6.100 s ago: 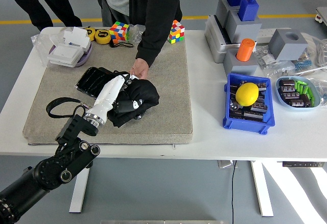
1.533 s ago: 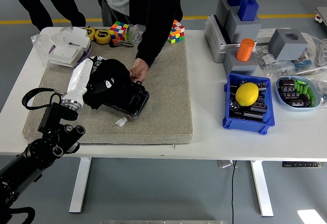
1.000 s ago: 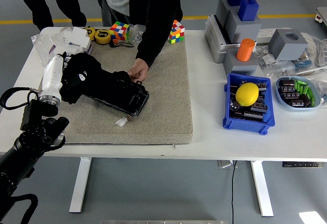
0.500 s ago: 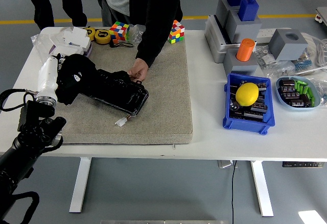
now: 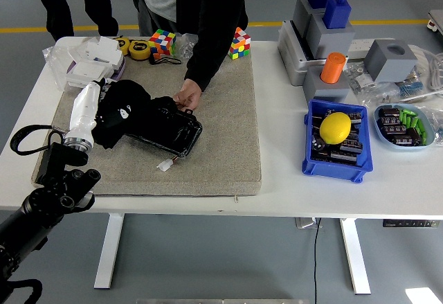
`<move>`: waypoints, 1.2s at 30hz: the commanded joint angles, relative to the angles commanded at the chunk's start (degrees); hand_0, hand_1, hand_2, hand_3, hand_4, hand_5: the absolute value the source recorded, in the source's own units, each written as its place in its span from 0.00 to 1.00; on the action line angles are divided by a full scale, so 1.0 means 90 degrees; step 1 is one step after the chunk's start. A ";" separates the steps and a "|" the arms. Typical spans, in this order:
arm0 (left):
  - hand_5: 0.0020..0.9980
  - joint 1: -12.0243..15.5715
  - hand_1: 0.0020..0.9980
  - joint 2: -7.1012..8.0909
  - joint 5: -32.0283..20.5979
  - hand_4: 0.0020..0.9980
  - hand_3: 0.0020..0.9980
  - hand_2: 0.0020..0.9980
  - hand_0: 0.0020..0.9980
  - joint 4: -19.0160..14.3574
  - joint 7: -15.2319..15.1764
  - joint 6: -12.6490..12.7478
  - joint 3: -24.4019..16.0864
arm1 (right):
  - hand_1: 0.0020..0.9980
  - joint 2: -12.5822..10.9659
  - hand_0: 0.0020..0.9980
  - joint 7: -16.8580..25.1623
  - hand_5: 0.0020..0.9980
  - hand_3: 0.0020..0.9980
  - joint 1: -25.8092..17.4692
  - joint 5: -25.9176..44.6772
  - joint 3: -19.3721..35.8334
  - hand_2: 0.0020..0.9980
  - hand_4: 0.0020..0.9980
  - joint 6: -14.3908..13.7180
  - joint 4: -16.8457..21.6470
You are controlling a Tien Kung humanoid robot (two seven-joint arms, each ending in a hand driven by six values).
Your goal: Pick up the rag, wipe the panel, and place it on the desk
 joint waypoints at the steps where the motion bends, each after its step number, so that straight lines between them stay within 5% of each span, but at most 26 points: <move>1: 0.00 0.0018 0.23 0.0018 -0.0039 0.61 0.57 0.27 0.23 -0.0083 0.0003 0.0002 0.0086 | 0.56 0.0000 0.53 0.0001 0.36 0.52 -0.0002 0.0003 -0.0004 0.49 0.89 0.0001 0.0004; 10: 0.00 0.0201 0.23 0.0127 -0.0254 0.61 0.57 0.27 0.22 -0.1009 0.0103 0.0015 0.1015 | 0.56 0.0003 0.53 0.0007 0.36 0.52 0.0001 0.0120 -0.0151 0.49 0.89 0.0017 0.0060; 20: 0.00 0.0225 0.22 0.0115 -0.0256 0.61 0.57 0.27 0.22 -0.1641 0.0169 0.0027 0.1642 | 0.56 0.0000 0.53 0.0011 0.36 0.52 -0.0002 0.0107 -0.0126 0.49 0.89 0.0023 0.0059; 27: 0.00 0.0196 0.22 0.0064 -0.0239 0.61 0.57 0.27 0.22 -0.1694 0.0193 0.0025 0.1761 | 0.56 0.0000 0.53 0.0009 0.35 0.52 -0.0007 0.0115 -0.0149 0.49 0.89 0.0022 0.0060; 36: 0.00 0.0117 0.22 0.0000 -0.0282 0.61 0.57 0.27 0.23 -0.1199 0.0124 0.0039 0.1533 | 0.56 0.0003 0.53 0.0006 0.35 0.52 0.0003 0.0120 -0.0147 0.49 0.89 0.0021 0.0059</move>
